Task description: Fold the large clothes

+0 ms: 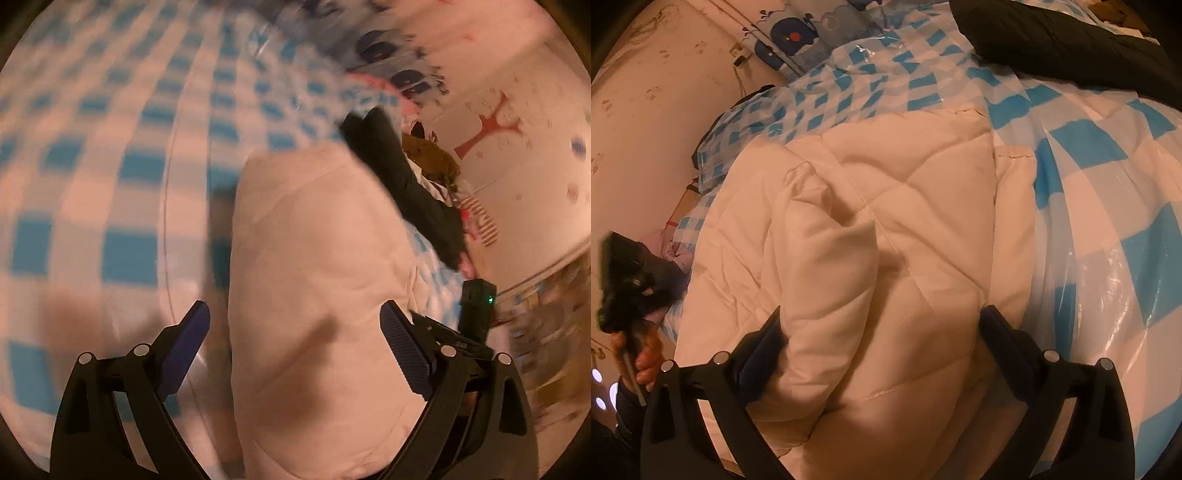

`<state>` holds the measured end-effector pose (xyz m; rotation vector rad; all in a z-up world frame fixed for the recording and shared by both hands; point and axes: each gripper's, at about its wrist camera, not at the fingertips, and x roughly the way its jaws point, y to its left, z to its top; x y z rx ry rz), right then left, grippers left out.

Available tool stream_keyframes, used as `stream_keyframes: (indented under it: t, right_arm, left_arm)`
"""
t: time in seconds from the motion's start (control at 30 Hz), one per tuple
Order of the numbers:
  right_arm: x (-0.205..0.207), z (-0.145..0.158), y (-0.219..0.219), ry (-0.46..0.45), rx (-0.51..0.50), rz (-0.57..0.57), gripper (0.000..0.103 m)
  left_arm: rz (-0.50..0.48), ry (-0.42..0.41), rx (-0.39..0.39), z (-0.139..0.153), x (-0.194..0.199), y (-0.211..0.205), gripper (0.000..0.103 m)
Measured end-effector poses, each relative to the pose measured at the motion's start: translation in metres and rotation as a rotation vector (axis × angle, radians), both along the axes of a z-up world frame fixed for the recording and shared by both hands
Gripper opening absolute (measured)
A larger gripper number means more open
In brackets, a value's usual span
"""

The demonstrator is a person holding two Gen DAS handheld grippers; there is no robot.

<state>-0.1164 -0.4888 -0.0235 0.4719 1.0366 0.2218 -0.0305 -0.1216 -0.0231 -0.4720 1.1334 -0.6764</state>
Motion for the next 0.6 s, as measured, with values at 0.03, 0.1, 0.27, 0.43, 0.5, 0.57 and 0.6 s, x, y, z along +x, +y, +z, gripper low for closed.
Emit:
stream_keyframes:
  t: [0.03,0.1,0.27,0.43,0.5,0.57,0.6]
  right_arm:
    - [0.0,0.002,0.0,0.009,-0.004,-0.006,0.096]
    - [-0.002,0.003,0.001,0.021,-0.012,-0.008,0.096]
    - [-0.004,0.008,-0.011,0.106,0.09,0.008,0.096]
    - [-0.019,0.011,-0.037,0.142,0.243,0.004,0.096]
    - [-0.024,0.002,-0.041,0.171,0.302,0.009,0.096]
    - [-0.027,-0.008,-0.038,0.199,0.369,0.031,0.096]
    - [-0.028,-0.012,-0.036,0.203,0.402,0.041,0.096]
  left_arm:
    - [-0.009,0.054,-0.036,-0.014,0.003,0.001,0.089]
    - [-0.043,0.093,-0.078,-0.029,0.003,-0.006,0.089]
    - [-0.084,0.095,-0.041,-0.045,-0.004,-0.037,0.095]
    - [-0.094,0.112,-0.049,-0.048,0.001,-0.036,0.095]
    - [-0.091,0.11,-0.043,-0.047,0.001,-0.036,0.095]
    - [-0.086,0.109,-0.037,-0.047,0.0,-0.038,0.096]
    - [-0.085,0.111,-0.036,-0.046,0.0,-0.036,0.096]
